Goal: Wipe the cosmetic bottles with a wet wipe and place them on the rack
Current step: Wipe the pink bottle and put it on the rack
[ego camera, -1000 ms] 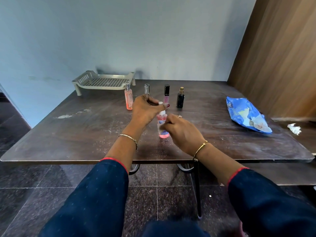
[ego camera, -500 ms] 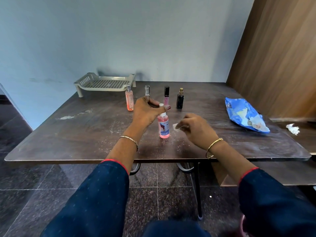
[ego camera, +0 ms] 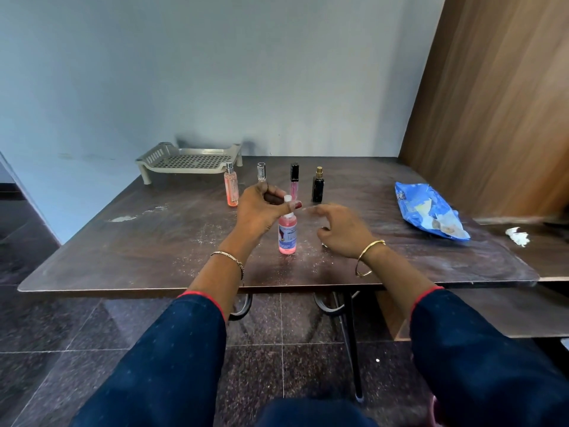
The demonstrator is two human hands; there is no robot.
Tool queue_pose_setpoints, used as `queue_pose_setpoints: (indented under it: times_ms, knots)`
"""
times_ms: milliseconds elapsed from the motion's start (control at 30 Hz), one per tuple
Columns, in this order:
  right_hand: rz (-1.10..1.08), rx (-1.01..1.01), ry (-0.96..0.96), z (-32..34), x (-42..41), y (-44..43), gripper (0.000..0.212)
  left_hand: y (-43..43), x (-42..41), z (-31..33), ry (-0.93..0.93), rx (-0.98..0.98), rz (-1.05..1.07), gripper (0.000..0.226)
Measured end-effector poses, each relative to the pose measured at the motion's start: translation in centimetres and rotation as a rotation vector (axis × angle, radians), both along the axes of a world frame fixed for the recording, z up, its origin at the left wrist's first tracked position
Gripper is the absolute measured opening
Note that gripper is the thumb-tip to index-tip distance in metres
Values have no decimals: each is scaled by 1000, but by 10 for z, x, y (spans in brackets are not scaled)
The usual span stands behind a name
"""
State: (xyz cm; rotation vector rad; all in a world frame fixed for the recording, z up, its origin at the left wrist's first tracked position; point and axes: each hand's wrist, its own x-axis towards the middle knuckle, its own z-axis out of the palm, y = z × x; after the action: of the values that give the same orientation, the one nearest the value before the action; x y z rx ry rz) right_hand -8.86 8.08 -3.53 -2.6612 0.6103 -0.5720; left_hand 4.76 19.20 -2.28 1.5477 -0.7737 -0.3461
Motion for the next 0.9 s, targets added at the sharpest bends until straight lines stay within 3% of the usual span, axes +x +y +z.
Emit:
queue_pose_setpoints:
  times_ms: [167,267,533,900]
  knots:
    - [118,141,-32,6,24,18,37,11,1,-2,-4,0,60,34]
    - [145,197,-73,9,38,28,29,18,4,0,-3,-15,84,22]
    - [171,139,-130,49,94,45,26,39,50,28,-62,-88,192,19]
    - [174,0,-294,121,212,23,27,15,162,108,-332,-80,313,13]
